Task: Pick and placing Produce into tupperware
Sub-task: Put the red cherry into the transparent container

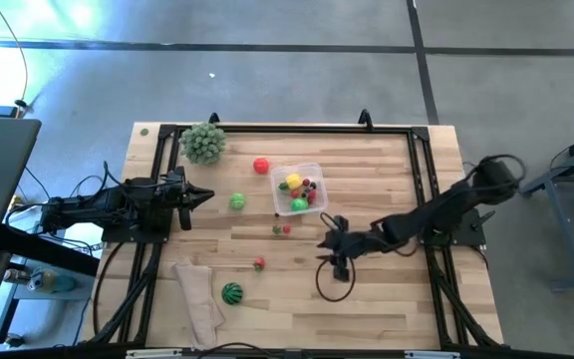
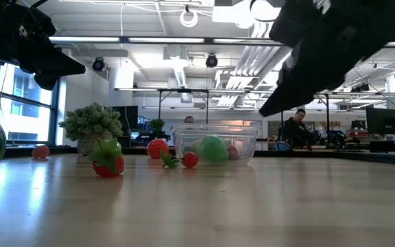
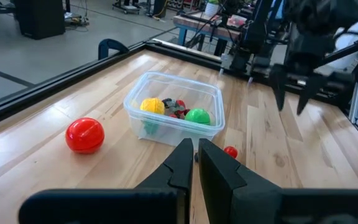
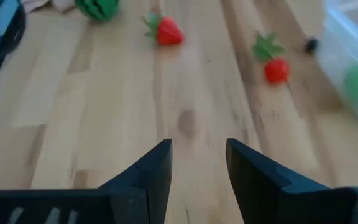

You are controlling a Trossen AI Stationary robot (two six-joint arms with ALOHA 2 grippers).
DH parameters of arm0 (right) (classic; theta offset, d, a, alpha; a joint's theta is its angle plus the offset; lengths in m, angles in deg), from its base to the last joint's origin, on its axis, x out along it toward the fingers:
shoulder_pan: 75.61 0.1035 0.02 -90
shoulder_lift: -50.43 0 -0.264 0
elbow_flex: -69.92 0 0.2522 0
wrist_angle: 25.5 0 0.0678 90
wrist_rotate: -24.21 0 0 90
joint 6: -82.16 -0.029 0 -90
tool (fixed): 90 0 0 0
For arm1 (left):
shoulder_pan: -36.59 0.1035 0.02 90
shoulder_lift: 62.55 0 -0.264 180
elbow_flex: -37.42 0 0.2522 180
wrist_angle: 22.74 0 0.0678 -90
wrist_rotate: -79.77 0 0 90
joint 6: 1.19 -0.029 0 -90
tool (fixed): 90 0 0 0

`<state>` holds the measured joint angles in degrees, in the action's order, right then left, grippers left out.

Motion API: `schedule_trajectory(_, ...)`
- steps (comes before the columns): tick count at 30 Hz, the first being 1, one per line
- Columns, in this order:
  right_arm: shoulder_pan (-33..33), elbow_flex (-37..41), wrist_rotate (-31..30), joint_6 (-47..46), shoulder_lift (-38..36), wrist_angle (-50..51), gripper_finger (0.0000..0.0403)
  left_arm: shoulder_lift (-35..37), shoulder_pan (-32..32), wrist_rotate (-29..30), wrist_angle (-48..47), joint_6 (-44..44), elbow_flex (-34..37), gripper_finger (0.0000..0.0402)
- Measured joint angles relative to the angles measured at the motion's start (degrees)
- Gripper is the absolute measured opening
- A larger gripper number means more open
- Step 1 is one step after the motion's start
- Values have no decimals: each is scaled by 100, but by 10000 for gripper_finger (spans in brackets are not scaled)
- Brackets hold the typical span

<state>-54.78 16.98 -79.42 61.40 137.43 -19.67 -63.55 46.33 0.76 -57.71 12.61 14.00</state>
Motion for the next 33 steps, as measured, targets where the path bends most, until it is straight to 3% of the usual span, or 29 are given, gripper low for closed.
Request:
schedule_trajectory(6, -181, -268, -890, 574, 978, -398, 142, 2, -1, 0, 1, 2, -1, 17)
schedule_trajectory(18, -1068, -481, 182, 640, 2026, -1281, 142, 2, -2, 0, 2, 0, -2, 17)
schedule_trajectory(33, -1184, -481, 206, 848, 2060, -1416, 142, 0, 0, 0, 2, 1, -1, 17)
